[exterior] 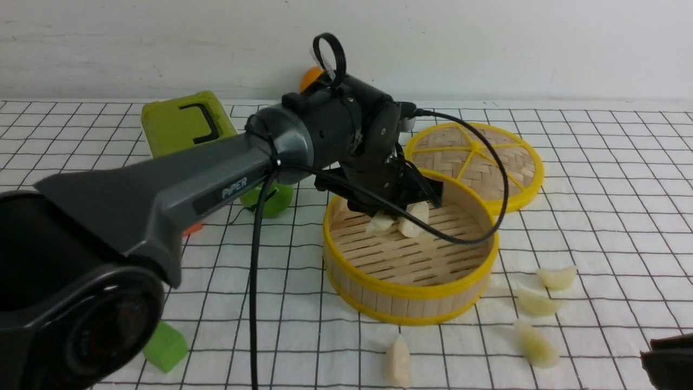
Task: Put the dumplings into the steamer on the table with the white tablecloth.
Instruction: 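Place the dumpling into the bamboo steamer basket with the left gripper, then reach for and grasp a dumpling on the table with the left gripper, then place the dumpling into the bamboo steamer basket with the left gripper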
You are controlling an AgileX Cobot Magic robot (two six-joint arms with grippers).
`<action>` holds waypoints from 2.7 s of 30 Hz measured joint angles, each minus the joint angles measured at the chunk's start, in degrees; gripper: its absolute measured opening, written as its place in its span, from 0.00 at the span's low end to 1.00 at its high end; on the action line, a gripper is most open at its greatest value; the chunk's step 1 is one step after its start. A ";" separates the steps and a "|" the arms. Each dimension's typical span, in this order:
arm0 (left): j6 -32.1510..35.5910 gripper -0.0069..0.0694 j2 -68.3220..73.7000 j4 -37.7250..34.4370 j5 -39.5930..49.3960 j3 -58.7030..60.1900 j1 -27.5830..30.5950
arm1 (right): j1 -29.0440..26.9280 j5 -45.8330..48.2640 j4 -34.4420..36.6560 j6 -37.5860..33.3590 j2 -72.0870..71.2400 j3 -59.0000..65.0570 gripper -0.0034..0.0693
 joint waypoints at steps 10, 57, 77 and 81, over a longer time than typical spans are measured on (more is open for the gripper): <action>-0.23 0.58 4.67 -1.12 0.56 -3.46 1.02 | 0.00 0.05 0.00 -0.05 0.00 0.00 0.19; -2.62 0.37 -13.99 -0.93 -1.29 30.37 -13.26 | 0.00 0.51 0.85 -0.05 0.00 0.00 0.22; 1.96 0.38 -2.64 -1.57 5.95 5.39 -2.58 | 0.00 0.09 0.85 -0.05 0.00 0.00 0.23; 1.57 0.47 -2.12 -0.76 5.81 5.35 -2.24 | 0.00 0.04 0.22 -0.05 0.00 0.00 0.24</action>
